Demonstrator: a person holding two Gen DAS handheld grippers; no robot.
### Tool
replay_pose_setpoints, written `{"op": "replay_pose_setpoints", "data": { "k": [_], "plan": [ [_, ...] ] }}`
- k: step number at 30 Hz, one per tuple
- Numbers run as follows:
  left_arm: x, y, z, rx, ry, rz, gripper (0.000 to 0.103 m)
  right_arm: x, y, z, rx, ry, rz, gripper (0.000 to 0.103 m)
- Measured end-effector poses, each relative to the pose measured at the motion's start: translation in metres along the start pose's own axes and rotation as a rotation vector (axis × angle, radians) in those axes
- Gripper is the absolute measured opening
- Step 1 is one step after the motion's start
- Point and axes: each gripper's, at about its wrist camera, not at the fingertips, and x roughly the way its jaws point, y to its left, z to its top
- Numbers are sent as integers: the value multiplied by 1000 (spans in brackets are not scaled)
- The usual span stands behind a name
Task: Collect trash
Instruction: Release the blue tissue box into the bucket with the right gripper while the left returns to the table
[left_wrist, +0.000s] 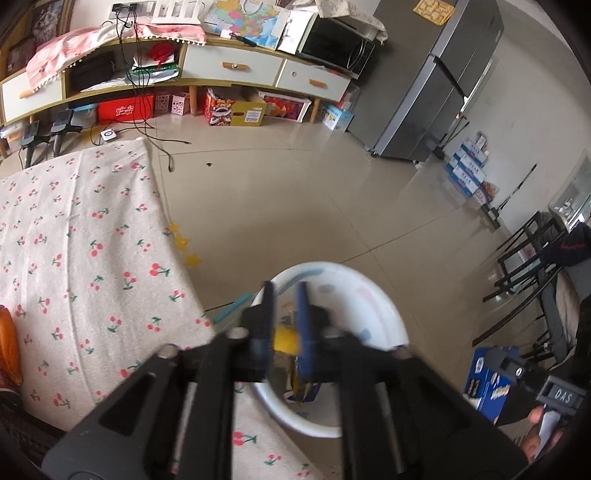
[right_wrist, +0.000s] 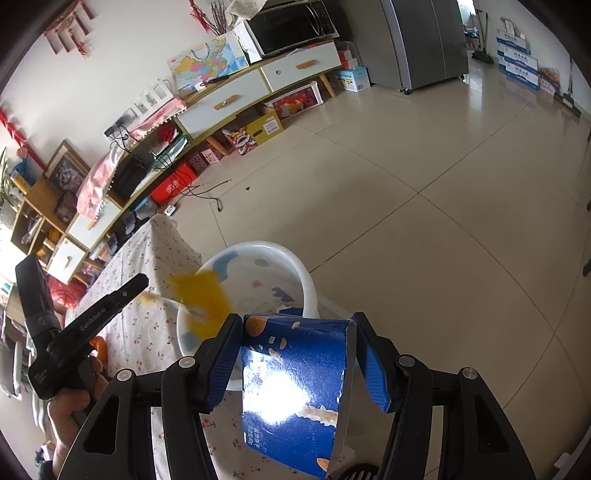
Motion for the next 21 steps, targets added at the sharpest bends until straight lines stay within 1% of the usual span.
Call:
{"op": "replay_pose_setpoints", "data": {
  "k": [1, 2, 4, 8, 11, 16, 19, 21],
  "plan": [
    [-1, 2, 1, 0, -2, 4, 42, 1, 0, 1, -1, 1, -2, 61],
    [-3, 5, 0, 0, -6, 11, 51, 2, 1, 2, -2, 2, -3, 61],
    [-9, 9, -1, 4, -4, 21, 55, 2, 3, 3, -5, 3, -5, 61],
    [-25, 21, -7, 12, 15, 41, 70, 7, 13, 6, -25, 4, -14, 61],
    [-41, 27, -12, 39, 17, 79, 73, 17, 24, 10, -43, 12, -22, 61],
    [-75, 40, -21, 57, 15, 122, 79, 36, 44, 15, -79, 33, -28, 61],
    [-101, 56, -27, 50, -4, 134, 83, 50, 55, 18, -87, 52, -35, 61],
    [-116, 68, -29, 35, -9, 144, 83, 60, 62, 19, -90, 66, -45, 61]
  ]
}}
